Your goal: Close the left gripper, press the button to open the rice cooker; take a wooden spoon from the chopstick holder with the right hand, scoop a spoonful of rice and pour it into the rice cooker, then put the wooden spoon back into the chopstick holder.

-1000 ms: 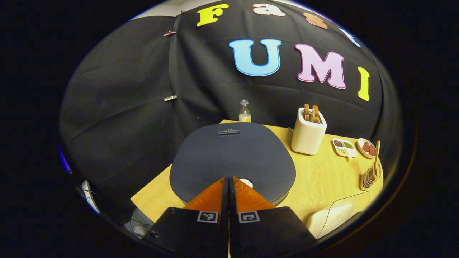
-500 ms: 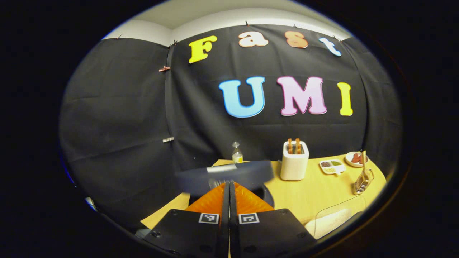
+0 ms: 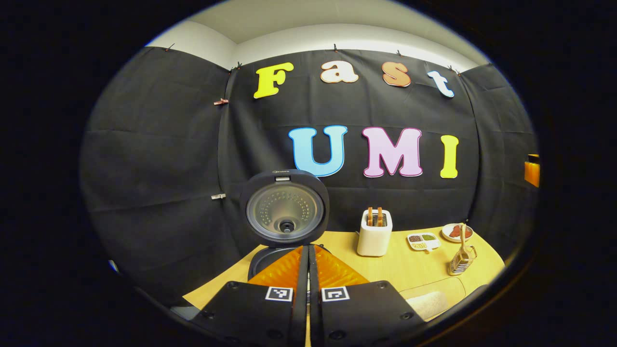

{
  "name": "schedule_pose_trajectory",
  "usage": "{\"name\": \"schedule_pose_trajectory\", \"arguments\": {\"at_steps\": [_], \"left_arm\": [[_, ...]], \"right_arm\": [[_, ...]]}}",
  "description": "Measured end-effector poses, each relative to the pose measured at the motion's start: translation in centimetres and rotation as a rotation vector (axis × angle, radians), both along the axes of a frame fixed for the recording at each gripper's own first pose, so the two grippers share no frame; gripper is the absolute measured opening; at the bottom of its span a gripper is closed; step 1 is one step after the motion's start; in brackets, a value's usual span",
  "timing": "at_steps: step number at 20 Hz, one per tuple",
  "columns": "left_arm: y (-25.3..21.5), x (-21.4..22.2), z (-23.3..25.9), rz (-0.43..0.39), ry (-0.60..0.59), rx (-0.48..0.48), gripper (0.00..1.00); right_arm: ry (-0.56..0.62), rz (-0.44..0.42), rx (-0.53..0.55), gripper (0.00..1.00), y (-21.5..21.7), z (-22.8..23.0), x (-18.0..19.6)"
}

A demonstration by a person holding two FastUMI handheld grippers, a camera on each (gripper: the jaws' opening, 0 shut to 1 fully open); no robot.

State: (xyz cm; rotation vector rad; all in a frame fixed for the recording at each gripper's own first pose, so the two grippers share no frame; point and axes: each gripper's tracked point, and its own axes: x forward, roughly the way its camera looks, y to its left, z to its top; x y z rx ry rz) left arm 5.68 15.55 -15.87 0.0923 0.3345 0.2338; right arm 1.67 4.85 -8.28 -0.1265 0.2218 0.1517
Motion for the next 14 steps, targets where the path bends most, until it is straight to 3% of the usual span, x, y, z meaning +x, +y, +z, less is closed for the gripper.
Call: {"name": "schedule_pose_trajectory", "arguments": {"at_steps": [1,8,14], "left_arm": [[-0.3,-0.5,0.1,-0.006,0.009,-0.004,0.08],[-3.5,-3.6,1.6,0.024,-0.011,-0.018,0.57],[-6.9,-6.0,1.6,0.122,0.023,-0.034,0.74]], "right_arm": [[0.005,-0.007,-0.007,0.97,-0.5,-0.4,0.4],[0.086,0.009,-0.039,0.98,-4.4,-6.5,4.7],[0.207,0.024,0.029,0.98,-8.9,-14.5,10.1]]}}
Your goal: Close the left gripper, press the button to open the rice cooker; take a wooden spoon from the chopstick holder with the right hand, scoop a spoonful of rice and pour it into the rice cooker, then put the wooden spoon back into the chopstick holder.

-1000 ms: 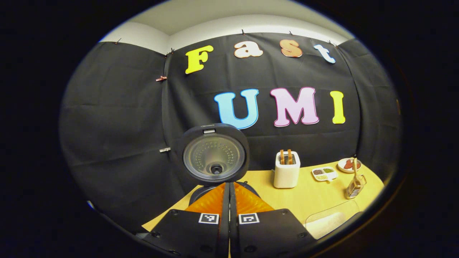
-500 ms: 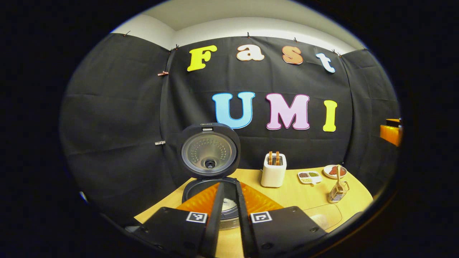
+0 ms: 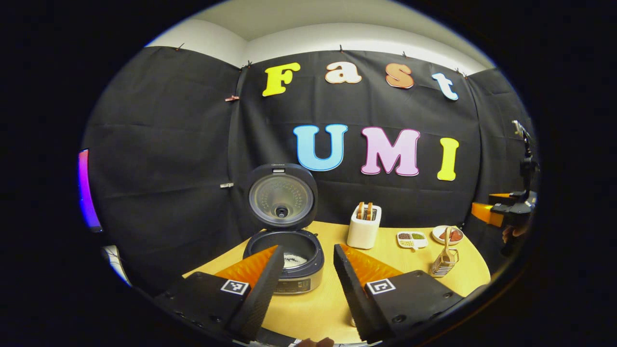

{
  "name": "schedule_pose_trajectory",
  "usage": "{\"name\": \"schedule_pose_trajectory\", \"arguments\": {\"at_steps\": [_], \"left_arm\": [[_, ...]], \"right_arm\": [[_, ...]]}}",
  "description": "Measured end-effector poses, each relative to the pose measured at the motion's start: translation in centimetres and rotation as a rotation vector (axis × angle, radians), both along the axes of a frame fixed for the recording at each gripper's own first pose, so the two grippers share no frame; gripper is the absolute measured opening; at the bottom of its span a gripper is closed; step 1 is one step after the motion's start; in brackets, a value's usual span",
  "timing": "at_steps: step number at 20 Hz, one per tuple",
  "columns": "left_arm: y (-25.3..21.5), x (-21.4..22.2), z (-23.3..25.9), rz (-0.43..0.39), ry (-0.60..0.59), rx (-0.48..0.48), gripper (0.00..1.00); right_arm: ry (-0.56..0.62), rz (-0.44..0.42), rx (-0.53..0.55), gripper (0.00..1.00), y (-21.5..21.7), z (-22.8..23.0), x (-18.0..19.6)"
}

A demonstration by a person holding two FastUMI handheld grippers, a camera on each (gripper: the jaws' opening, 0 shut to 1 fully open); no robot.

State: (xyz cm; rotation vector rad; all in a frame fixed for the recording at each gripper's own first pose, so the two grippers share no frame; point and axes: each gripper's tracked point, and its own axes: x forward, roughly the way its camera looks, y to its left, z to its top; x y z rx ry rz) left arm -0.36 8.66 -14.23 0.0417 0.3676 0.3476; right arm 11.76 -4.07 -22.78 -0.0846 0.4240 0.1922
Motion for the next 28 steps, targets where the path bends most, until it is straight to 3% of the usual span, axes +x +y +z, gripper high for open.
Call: {"name": "schedule_pose_trajectory", "arguments": {"at_steps": [10,16,17,18,21,22,23,24,25,27,28], "left_arm": [[-2.2,-3.7,1.0,0.192,0.077,-0.015,0.76],[-2.9,-4.3,1.7,0.209,0.099,-0.005,0.76],[-2.9,-4.3,1.8,0.209,0.101,-0.003,0.76],[-3.2,-4.4,1.6,0.209,0.104,-0.005,0.76],[-3.3,-4.3,1.6,0.203,0.110,-0.005,0.76],[-3.2,-4.2,1.7,0.202,0.107,-0.002,0.76],[-3.1,-4.2,1.9,0.201,0.105,0.000,0.76],[-3.0,-4.2,1.8,0.202,0.105,-0.001,0.76],[-2.9,-4.2,1.8,0.202,0.104,-0.005,0.76],[-2.8,-4.2,1.7,0.206,0.098,-0.019,0.76],[-2.9,-4.2,1.4,0.207,0.100,-0.025,0.76]], "right_arm": [[0.225,-0.082,0.100,0.98,-4.8,-15.0,6.4],[0.328,-0.118,0.117,0.92,-5.3,-21.1,8.0],[0.339,-0.124,0.118,0.88,-5.3,-21.9,8.1],[0.354,-0.130,0.111,0.76,-5.4,-22.9,8.3],[0.430,-0.134,0.144,0.70,-4.9,-25.2,7.8],[0.435,-0.144,0.144,0.56,-5.1,-25.6,8.0],[0.434,-0.154,0.137,0.51,-5.4,-25.4,8.0],[0.427,-0.163,0.131,0.30,-5.6,-25.1,8.2],[0.426,-0.166,0.128,0.24,-5.7,-24.9,8.1],[0.450,-0.156,0.160,0.12,-5.0,-24.1,7.5],[0.455,-0.154,0.147,0.17,-5.2,-23.2,7.2]]}}
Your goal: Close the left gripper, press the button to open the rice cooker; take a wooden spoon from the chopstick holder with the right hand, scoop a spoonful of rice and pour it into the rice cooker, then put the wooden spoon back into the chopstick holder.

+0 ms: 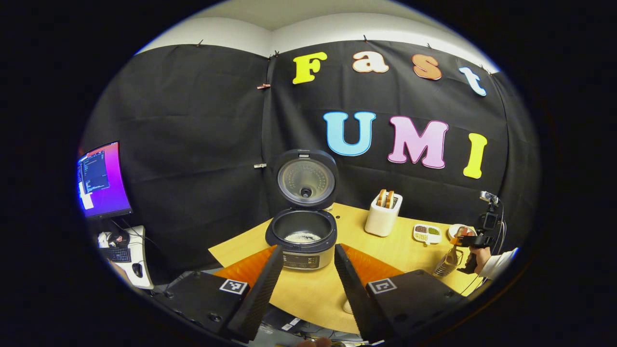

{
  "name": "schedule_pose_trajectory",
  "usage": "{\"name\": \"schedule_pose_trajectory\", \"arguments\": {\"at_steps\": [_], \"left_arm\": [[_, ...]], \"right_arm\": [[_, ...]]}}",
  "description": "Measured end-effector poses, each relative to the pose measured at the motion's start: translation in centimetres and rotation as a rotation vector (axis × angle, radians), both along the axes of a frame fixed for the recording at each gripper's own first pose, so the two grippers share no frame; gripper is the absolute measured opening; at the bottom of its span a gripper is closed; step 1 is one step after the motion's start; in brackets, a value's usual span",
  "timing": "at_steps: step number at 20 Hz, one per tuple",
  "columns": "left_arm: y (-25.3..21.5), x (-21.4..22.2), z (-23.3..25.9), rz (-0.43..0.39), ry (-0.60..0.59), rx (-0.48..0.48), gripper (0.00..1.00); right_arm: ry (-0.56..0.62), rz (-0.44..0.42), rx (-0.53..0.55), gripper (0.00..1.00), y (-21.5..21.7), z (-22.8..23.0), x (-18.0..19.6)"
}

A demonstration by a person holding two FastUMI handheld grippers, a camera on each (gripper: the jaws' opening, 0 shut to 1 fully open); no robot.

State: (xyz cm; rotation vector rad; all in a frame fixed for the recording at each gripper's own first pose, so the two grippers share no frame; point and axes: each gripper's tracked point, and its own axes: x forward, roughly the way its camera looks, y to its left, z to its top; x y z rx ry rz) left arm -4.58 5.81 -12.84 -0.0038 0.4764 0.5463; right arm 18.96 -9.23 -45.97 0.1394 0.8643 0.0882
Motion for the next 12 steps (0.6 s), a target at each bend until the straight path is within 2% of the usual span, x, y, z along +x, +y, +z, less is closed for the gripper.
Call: {"name": "schedule_pose_trajectory", "arguments": {"at_steps": [1,5,12], "left_arm": [[0.0,0.0,0.0,-0.001,-0.001,-0.002,0.76],[-0.2,0.0,0.3,-0.023,-0.011,0.005,0.76],[0.9,0.7,0.0,-0.081,-0.054,-0.058,0.76]], "right_arm": [[0.006,0.009,-0.011,0.18,0.0,-1.4,0.3],[-0.001,0.011,0.013,0.12,-0.2,0.0,-0.4],[-0.120,-0.122,0.089,0.12,-2.3,8.5,-0.3]]}}
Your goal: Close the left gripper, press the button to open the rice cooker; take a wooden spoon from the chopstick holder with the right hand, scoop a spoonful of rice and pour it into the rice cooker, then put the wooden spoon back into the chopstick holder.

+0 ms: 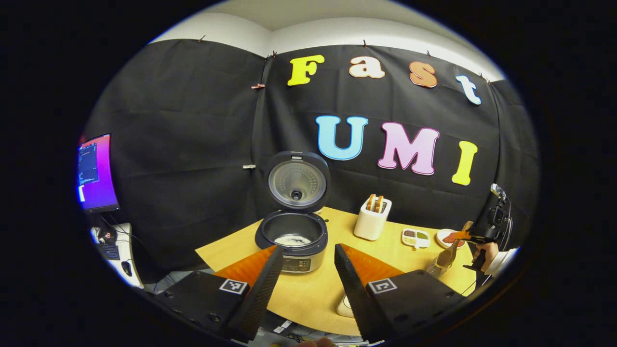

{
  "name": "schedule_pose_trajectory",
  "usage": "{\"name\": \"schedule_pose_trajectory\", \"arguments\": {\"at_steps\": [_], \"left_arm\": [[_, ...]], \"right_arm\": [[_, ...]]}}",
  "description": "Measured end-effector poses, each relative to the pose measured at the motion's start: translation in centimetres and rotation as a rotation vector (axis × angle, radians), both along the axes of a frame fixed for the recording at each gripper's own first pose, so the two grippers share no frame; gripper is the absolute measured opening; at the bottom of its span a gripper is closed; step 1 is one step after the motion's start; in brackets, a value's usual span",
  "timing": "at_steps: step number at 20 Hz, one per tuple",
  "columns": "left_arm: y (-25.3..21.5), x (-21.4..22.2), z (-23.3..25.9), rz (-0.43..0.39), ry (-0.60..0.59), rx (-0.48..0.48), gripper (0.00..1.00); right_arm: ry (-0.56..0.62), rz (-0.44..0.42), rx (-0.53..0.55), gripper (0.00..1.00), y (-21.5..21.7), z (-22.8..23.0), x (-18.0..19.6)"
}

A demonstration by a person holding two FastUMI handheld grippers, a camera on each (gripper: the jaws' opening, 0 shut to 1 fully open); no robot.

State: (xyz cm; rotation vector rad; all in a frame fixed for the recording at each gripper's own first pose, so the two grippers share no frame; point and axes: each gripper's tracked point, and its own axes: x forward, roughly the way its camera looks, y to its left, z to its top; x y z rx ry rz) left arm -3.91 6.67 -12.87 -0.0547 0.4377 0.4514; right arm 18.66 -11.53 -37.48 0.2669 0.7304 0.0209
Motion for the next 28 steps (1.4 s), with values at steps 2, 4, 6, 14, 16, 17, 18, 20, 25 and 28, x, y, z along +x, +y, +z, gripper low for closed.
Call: {"name": "schedule_pose_trajectory", "arguments": {"at_steps": [2,4,6,14,16,17,18,20,25,28], "left_arm": [[0.9,0.4,0.8,-0.023,-0.035,-0.008,0.77],[1.6,0.3,0.5,-0.046,-0.043,-0.033,0.80],[2.2,0.3,0.3,-0.074,-0.053,-0.055,0.80],[5.7,-1.1,0.8,-0.156,-0.105,-0.121,0.80],[6.5,-1.6,0.5,-0.166,-0.102,-0.135,0.80],[7.1,-1.9,0.6,-0.166,-0.106,-0.138,0.80],[7.5,-2.1,0.9,-0.165,-0.114,-0.137,0.80],[8.1,-2.4,0.8,-0.161,-0.117,-0.140,0.80],[8.5,-3.7,1.2,-0.160,-0.129,-0.146,0.80],[8.8,-4.4,1.5,-0.144,-0.136,-0.136,0.80]], "right_arm": [[-0.026,0.004,0.033,0.12,1.6,3.0,-1.0],[-0.035,0.051,0.078,0.12,4.7,5.6,-2.8],[-0.075,0.084,0.103,0.12,7.7,9.0,-4.3],[-0.078,0.230,0.068,0.12,18.3,11.3,-11.3],[-0.054,0.270,0.033,0.12,20.2,10.1,-13.4],[-0.042,0.289,0.017,0.12,21.0,9.2,-14.3],[-0.024,0.315,-0.003,0.12,21.7,8.2,-15.2],[0.027,0.356,-0.058,0.12,22.2,5.2,-17.2],[0.118,0.415,-0.166,0.12,23.0,-1.1,-19.9],[0.145,0.438,-0.207,0.12,23.6,-2.8,-20.8]]}}
